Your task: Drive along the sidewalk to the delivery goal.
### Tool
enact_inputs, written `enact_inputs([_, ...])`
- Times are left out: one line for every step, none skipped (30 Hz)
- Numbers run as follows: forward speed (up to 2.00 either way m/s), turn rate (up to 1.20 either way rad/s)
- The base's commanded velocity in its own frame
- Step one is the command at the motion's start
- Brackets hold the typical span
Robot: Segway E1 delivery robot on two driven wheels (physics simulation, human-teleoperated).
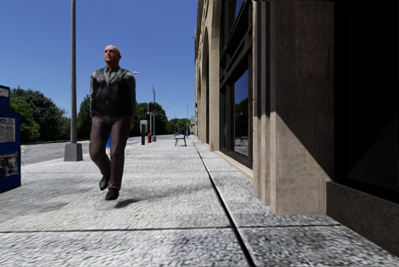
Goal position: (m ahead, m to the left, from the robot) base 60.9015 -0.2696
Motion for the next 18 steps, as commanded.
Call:
enact_inputs([2.00,0.00])
enact_inputs([2.00,0.02])
enact_inputs([2.00,0.07])
enact_inputs([2.00,0.07])
enact_inputs([2.00,0.07])
enact_inputs([2.00,0.08])
enact_inputs([2.00,0.08])
enact_inputs([2.00,0.08])
enact_inputs([2.00,0.08])
enact_inputs([2.00,0.08])
enact_inputs([2.00,0.08])
enact_inputs([2.00,0.10])
enact_inputs([2.00,0.10])
enact_inputs([2.00,0.13])
enact_inputs([2.00,0.16])
enact_inputs([2.00,0.18])
enact_inputs([2.00,0.18])
enact_inputs([2.00,0.18])
